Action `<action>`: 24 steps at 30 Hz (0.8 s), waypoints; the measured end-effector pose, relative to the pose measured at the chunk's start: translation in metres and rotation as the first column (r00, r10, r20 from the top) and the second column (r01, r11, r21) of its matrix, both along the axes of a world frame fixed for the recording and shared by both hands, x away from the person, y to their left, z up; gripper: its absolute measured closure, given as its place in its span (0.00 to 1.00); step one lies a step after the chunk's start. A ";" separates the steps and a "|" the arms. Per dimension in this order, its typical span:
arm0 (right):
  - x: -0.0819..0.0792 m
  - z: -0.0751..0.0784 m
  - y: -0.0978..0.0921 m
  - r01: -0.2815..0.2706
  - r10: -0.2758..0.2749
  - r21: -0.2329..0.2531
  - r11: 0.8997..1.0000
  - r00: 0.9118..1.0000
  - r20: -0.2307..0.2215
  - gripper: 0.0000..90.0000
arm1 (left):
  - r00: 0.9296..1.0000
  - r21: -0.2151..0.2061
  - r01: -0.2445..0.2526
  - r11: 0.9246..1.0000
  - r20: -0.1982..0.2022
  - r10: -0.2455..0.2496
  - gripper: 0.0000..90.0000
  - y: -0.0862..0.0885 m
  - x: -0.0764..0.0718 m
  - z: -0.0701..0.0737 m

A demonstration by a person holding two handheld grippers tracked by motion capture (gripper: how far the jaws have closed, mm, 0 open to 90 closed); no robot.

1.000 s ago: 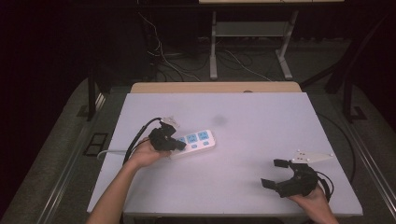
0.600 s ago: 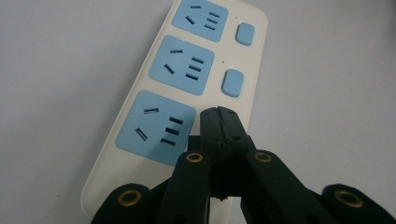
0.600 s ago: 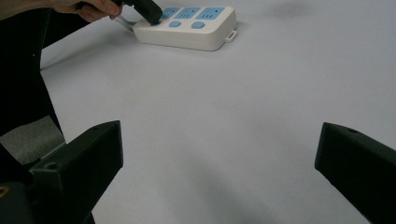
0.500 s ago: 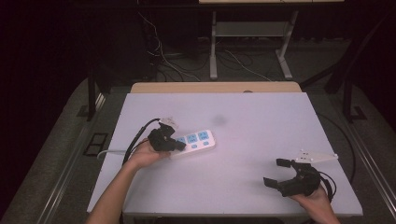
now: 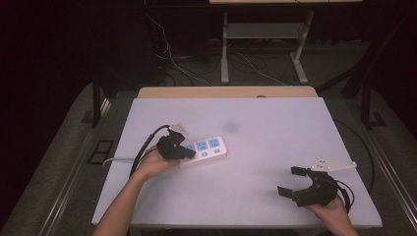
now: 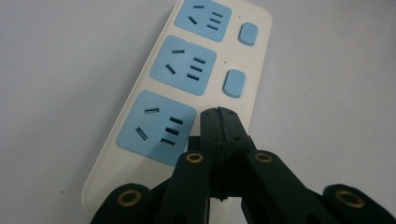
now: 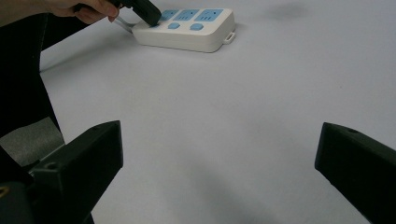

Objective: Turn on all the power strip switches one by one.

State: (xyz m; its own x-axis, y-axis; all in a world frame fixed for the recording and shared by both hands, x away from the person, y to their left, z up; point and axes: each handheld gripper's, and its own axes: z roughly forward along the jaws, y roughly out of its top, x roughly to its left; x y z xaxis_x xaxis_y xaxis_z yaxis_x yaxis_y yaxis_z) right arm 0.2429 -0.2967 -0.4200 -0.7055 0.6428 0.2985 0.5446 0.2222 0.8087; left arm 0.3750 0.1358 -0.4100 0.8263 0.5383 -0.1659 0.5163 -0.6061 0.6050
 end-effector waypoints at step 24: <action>0.001 0.000 -0.001 0.002 -0.002 0.003 1.000 1.000 0.002 0.01 | 0.999 -0.022 0.034 0.999 0.033 -0.033 0.99 -0.008 0.006 0.029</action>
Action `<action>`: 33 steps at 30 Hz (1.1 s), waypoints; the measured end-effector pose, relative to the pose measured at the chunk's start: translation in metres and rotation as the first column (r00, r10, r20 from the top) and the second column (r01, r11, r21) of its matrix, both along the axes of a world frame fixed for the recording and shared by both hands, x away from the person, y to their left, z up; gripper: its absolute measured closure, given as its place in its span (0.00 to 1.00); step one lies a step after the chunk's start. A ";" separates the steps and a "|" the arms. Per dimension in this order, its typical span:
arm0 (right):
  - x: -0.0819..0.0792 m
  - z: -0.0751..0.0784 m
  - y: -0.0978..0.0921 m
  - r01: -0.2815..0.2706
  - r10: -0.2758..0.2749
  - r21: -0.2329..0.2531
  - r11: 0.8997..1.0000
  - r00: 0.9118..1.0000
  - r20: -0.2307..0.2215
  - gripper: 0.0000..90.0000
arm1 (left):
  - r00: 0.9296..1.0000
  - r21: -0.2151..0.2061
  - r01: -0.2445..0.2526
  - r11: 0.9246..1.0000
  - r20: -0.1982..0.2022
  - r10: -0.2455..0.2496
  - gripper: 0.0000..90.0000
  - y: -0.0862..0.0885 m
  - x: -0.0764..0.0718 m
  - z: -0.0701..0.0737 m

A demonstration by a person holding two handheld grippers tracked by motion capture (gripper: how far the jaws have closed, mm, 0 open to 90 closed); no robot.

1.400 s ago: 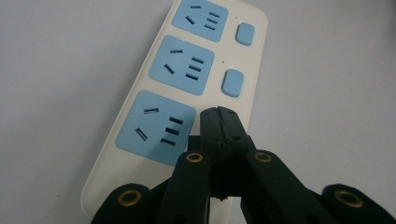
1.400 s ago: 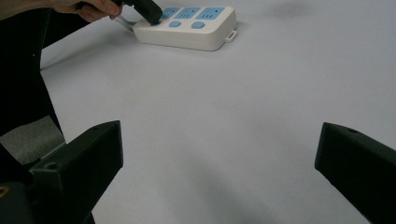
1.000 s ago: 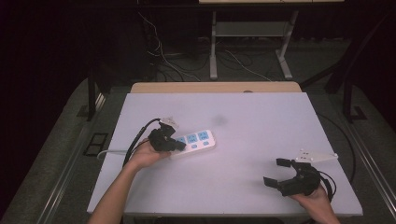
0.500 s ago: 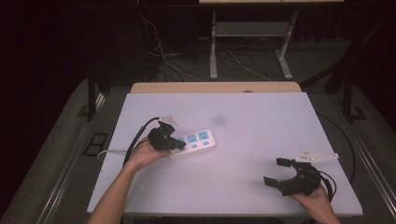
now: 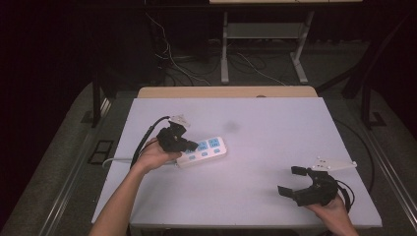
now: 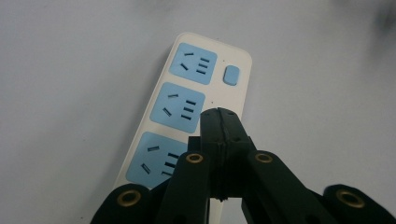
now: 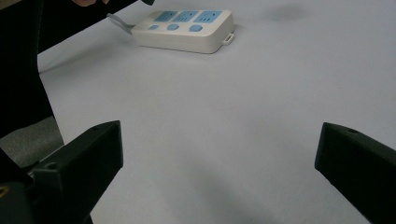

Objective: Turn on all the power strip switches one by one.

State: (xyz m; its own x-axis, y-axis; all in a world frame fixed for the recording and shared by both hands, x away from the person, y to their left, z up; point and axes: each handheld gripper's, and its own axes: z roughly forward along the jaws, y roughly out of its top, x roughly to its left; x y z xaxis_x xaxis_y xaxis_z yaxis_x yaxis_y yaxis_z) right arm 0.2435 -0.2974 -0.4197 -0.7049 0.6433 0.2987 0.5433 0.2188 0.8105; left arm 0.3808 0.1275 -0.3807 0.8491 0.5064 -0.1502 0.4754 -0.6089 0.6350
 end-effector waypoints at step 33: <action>0.000 0.000 0.000 -0.004 0.004 -0.006 1.000 1.000 -0.001 0.01 | 0.999 0.035 0.038 0.999 -0.016 -0.037 0.99 -0.028 0.010 -0.017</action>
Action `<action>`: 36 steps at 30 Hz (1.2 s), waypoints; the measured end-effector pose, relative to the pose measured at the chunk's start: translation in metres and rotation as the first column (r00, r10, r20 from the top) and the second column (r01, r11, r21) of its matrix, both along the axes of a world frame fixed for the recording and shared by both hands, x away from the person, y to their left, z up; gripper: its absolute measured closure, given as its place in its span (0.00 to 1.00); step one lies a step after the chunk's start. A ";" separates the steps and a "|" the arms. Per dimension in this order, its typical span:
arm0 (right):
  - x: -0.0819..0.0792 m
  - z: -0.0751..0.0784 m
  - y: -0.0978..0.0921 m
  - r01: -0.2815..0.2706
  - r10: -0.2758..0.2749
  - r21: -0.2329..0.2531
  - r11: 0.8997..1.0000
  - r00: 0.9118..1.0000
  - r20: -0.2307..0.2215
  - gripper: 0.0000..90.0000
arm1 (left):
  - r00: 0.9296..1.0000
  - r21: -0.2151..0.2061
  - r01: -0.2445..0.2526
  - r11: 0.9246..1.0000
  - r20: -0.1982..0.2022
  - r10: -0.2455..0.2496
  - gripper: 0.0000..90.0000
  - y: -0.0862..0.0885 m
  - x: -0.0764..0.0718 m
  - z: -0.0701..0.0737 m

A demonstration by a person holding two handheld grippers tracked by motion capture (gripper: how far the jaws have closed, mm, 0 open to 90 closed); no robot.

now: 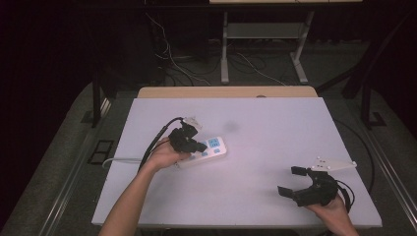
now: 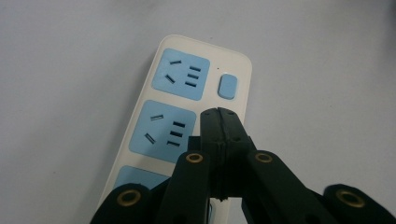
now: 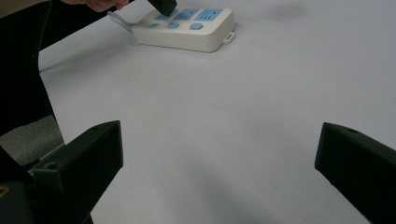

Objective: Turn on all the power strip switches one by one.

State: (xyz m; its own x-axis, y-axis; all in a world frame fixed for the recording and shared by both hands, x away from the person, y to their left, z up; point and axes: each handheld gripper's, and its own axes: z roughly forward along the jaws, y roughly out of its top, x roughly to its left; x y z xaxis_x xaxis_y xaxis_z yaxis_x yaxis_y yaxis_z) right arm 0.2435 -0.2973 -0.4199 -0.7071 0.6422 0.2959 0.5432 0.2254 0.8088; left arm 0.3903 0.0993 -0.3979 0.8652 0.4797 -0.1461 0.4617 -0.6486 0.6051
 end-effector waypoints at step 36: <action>-0.001 0.002 -0.002 0.004 -0.004 0.005 1.000 1.000 0.014 0.01 | 0.999 -0.022 -0.003 1.000 -0.033 0.002 1.00 0.001 0.001 -0.015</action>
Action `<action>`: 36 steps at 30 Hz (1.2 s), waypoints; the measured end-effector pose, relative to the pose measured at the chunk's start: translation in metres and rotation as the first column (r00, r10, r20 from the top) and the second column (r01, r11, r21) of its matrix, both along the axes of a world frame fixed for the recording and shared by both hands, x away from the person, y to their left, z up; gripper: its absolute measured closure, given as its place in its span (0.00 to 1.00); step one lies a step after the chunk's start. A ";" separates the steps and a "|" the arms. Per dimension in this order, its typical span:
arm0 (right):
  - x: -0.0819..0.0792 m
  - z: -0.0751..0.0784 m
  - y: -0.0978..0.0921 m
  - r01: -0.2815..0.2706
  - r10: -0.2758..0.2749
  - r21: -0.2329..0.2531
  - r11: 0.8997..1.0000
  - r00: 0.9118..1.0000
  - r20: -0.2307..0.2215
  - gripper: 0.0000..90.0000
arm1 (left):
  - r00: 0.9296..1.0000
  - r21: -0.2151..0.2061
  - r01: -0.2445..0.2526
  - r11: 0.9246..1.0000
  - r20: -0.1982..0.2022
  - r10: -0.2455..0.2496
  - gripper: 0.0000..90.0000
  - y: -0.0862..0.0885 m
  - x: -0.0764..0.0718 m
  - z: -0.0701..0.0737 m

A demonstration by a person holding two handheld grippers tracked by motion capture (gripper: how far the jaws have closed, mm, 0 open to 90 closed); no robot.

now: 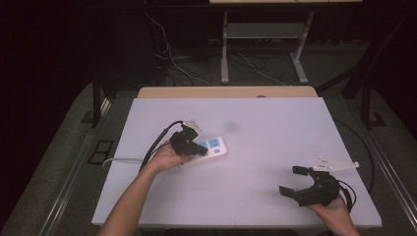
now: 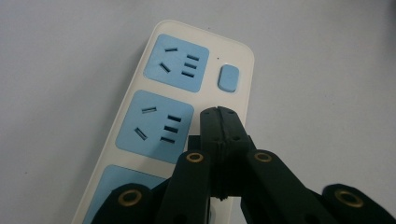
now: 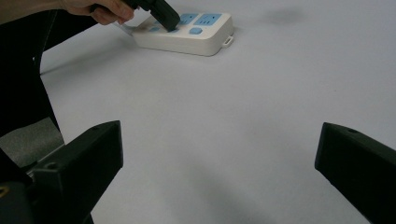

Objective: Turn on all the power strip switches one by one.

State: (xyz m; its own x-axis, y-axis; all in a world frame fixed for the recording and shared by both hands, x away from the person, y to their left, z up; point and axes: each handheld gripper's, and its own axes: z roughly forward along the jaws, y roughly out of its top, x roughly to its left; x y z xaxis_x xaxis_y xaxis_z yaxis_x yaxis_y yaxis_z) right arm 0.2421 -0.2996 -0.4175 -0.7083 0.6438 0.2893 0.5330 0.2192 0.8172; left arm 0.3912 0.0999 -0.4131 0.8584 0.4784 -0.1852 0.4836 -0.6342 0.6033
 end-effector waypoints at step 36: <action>0.000 0.000 -0.005 0.017 -0.017 0.008 1.000 1.000 0.001 0.01 | 0.999 0.004 0.011 1.000 0.044 -0.011 0.99 -0.005 0.000 0.024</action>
